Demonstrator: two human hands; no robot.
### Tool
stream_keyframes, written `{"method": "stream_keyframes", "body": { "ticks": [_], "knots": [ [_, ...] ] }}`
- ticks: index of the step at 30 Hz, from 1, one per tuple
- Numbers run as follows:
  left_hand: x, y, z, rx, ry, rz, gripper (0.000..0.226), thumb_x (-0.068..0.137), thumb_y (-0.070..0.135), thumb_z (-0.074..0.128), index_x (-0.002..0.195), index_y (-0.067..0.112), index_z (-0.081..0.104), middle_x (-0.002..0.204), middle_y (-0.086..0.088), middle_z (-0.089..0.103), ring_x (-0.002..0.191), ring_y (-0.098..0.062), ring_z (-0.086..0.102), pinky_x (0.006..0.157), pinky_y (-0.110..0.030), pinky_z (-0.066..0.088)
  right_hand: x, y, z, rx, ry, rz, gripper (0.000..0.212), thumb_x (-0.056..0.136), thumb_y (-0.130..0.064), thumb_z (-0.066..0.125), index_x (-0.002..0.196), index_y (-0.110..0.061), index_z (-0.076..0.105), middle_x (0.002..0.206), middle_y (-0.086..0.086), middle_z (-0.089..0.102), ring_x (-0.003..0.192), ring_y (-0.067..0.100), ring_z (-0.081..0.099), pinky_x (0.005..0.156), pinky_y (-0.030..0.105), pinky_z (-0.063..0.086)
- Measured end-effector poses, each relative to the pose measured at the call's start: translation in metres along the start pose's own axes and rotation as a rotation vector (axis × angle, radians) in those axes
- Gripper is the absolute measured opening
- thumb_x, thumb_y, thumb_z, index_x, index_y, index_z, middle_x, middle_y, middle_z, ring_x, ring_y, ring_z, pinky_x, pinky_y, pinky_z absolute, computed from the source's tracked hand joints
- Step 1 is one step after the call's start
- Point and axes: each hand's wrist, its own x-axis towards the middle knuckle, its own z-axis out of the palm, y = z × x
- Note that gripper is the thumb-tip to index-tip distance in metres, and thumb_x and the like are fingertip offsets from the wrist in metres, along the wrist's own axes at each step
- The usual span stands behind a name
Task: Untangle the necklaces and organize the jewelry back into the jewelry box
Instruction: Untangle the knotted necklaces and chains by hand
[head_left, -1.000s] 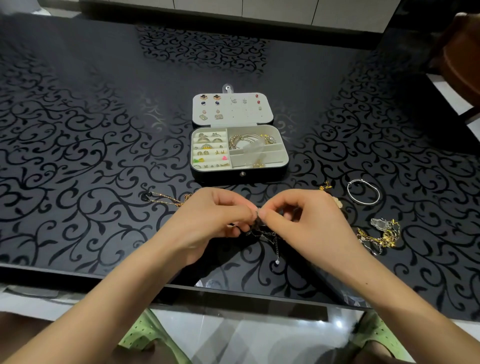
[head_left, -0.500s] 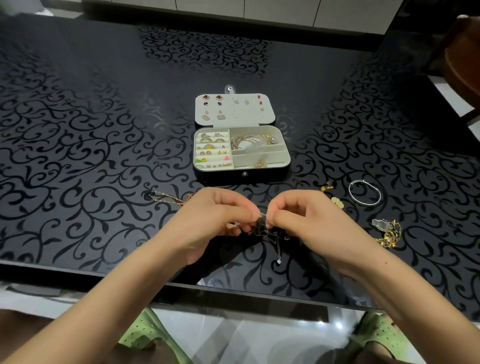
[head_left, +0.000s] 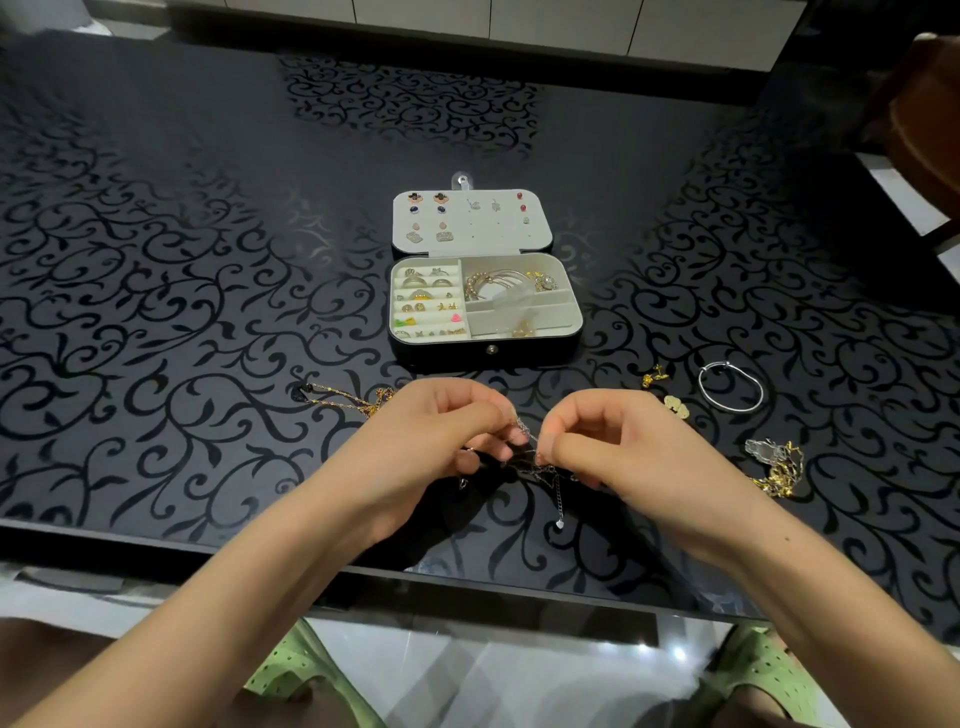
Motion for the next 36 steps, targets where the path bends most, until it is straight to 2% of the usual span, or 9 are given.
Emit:
{"method": "stream_keyframes", "body": {
  "ticks": [4,8,11,16,19,21,25,29,36],
  "knots": [
    [-0.001,0.002,0.0,0.0,-0.032,0.043,0.028,0.085,0.007,0.056,0.063,0.02,0.067,0.072,-0.001,0.069,0.067,-0.007,0.059,0.062,-0.019,0.038,-0.001,0.0,-0.001,-0.078,0.072,-0.04,0.015,0.079,-0.023,0.067,0.068,-0.014,0.071,0.068,0.005,0.068,0.063,0.005,0.052,0.062,0.018,0.039],
    [0.001,0.001,-0.003,0.006,-0.035,0.048,0.026,0.085,0.008,0.058,0.064,0.02,0.067,0.072,-0.002,0.069,0.065,-0.006,0.057,0.057,-0.016,0.037,0.001,0.0,0.001,-0.288,0.272,-0.207,0.013,0.081,-0.016,0.066,0.071,-0.022,0.069,0.064,-0.011,0.065,0.061,0.002,0.054,0.059,0.014,0.041],
    [0.003,0.0,-0.003,0.018,-0.047,0.052,0.025,0.084,0.009,0.06,0.063,0.02,0.068,0.074,-0.003,0.068,0.066,-0.007,0.056,0.058,-0.017,0.036,0.001,0.0,0.002,-0.417,0.258,-0.297,0.012,0.082,-0.016,0.067,0.077,-0.027,0.072,0.073,-0.013,0.067,0.075,0.006,0.059,0.067,0.014,0.042],
    [0.004,0.0,-0.005,0.016,-0.037,0.033,0.021,0.082,0.011,0.061,0.064,0.019,0.067,0.075,-0.005,0.068,0.062,-0.006,0.056,0.058,-0.017,0.035,0.001,-0.003,0.005,-0.396,0.232,-0.248,0.026,0.081,-0.017,0.067,0.065,-0.037,0.065,0.061,-0.021,0.061,0.061,0.003,0.052,0.059,0.009,0.037],
    [0.002,0.0,-0.005,0.028,-0.013,0.022,0.019,0.087,0.005,0.054,0.073,0.013,0.062,0.074,-0.007,0.069,0.059,-0.007,0.056,0.058,-0.019,0.035,0.003,-0.003,0.002,-0.266,0.184,-0.175,0.018,0.083,-0.017,0.066,0.068,-0.026,0.07,0.068,-0.007,0.068,0.057,0.003,0.052,0.056,0.014,0.04],
    [0.002,-0.001,-0.006,0.095,0.028,0.06,0.013,0.088,0.008,0.056,0.077,0.013,0.06,0.075,-0.006,0.072,0.06,-0.008,0.059,0.057,-0.02,0.037,0.004,-0.004,0.0,-0.151,0.142,-0.111,0.013,0.082,-0.015,0.067,0.07,-0.018,0.072,0.072,0.003,0.07,0.063,0.008,0.057,0.062,0.021,0.045],
    [0.002,-0.004,-0.008,0.361,0.076,0.268,0.008,0.086,0.016,0.063,0.088,0.021,0.068,0.08,-0.002,0.073,0.07,-0.008,0.065,0.061,-0.017,0.046,0.007,-0.005,-0.002,-0.066,0.076,-0.034,0.013,0.082,-0.01,0.066,0.07,-0.011,0.071,0.072,0.006,0.071,0.066,0.007,0.059,0.066,0.017,0.045],
    [0.002,-0.006,-0.007,0.69,0.097,0.414,0.006,0.085,0.022,0.066,0.086,0.024,0.072,0.072,0.016,0.066,0.072,0.005,0.06,0.067,-0.01,0.045,0.008,-0.008,-0.002,-0.15,0.074,-0.013,0.013,0.083,-0.015,0.067,0.07,-0.013,0.071,0.07,0.002,0.07,0.062,0.003,0.057,0.062,0.012,0.043],
    [0.002,-0.007,-0.008,0.876,0.085,0.529,0.005,0.083,0.017,0.064,0.08,0.018,0.068,0.069,0.013,0.06,0.072,0.0,0.053,0.057,-0.005,0.034,0.013,-0.011,0.0,-0.35,0.066,-0.004,0.011,0.079,-0.024,0.068,0.069,-0.02,0.071,0.061,-0.006,0.062,0.053,-0.001,0.048,0.053,0.011,0.036]
  ]
}}
